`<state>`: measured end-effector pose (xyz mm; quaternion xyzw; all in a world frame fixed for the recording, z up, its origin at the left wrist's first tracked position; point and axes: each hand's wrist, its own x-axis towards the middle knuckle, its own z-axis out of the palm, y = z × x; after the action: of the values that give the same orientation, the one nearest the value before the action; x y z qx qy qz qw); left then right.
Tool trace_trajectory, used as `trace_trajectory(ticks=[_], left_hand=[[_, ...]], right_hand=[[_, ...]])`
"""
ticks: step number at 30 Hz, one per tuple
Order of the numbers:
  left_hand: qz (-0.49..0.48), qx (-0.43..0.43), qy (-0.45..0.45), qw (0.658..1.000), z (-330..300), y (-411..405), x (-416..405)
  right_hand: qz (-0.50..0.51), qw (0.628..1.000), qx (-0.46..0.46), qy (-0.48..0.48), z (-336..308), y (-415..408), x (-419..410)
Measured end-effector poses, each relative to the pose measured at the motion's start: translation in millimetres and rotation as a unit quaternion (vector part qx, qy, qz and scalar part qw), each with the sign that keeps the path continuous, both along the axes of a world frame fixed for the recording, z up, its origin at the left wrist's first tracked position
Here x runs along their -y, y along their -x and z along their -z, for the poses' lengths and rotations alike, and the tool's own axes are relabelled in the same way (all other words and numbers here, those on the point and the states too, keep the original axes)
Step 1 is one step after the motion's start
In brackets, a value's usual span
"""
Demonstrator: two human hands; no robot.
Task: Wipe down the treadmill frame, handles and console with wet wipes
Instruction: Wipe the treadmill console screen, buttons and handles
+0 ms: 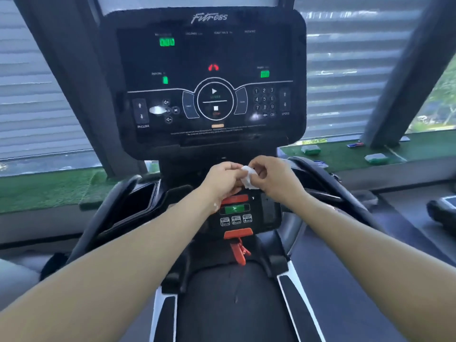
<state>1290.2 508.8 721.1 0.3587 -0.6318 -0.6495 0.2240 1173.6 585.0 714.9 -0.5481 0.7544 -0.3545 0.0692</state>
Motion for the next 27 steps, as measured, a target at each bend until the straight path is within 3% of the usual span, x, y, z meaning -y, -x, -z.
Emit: trace_trajectory(ticks=[4, 8, 15, 21, 25, 27], left_hand=[[0.029, 0.062, 0.264, 0.962, 6.1, -8.7, 0.3], [-0.003, 0.122, 0.382, 0.916, 19.8, -25.2, -9.8], [-0.101, 0.192, 0.426, 0.878, 29.2, -31.3, -26.0], [-0.066, 0.245, 0.474, 0.843, 38.0, -39.2, -33.3], [-0.057, 0.253, 0.494, 0.830, 49.4, -54.5, -30.1], [-0.056, 0.260, 0.493, 0.828, 52.5, -57.8, -27.0]], right_hand=[[0.091, 0.996, 0.007, 0.011, 9.1, -4.5, -13.5], [0.109, 0.994, -0.003, 0.001, 17.2, -0.3, -23.7], [0.051, 0.998, -0.030, -0.001, 21.4, 20.2, -34.6], [0.092, 0.995, -0.021, 0.013, 33.8, 9.3, -34.7], [0.100, 0.991, -0.094, 0.005, 46.7, 4.3, -39.9], [0.096, 0.993, -0.075, -0.007, 51.1, 8.9, -44.2]])
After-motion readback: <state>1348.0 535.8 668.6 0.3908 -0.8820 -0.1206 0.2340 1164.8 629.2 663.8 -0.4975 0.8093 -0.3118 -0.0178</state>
